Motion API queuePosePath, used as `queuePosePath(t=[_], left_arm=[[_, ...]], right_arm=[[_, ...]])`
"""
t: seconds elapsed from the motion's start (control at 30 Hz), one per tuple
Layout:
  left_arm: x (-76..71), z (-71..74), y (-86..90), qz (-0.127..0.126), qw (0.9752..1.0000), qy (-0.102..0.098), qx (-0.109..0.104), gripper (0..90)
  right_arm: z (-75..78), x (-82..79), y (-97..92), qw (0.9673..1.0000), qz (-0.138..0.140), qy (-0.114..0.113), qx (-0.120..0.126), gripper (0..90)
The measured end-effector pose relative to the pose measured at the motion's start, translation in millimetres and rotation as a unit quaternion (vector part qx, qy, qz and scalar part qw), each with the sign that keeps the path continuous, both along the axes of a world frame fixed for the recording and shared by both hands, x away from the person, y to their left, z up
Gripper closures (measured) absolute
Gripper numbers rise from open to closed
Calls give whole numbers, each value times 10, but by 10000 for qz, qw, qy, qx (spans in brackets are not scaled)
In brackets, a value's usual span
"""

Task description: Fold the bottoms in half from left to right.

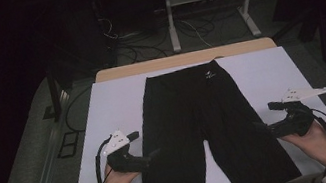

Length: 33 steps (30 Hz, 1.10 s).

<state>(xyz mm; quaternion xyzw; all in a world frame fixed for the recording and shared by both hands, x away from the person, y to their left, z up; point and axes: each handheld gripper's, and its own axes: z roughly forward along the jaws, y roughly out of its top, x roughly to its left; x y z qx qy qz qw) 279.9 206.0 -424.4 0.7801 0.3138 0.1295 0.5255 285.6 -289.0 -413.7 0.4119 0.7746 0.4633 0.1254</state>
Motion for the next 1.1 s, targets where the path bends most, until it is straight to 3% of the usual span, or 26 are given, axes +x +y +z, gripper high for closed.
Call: queuePosePath(t=[0.8, 1.1], left_arm=[[5, -2, 12, 17, 10000, 15, -35, 0], [6, -3, 13, 23, 10000, 23, -45, 0]], right_arm=[[315, 365, 278, 9996, 221, -43, -161, 0], [348, 474, 363, 9995, 258, -39, -151, 0]])
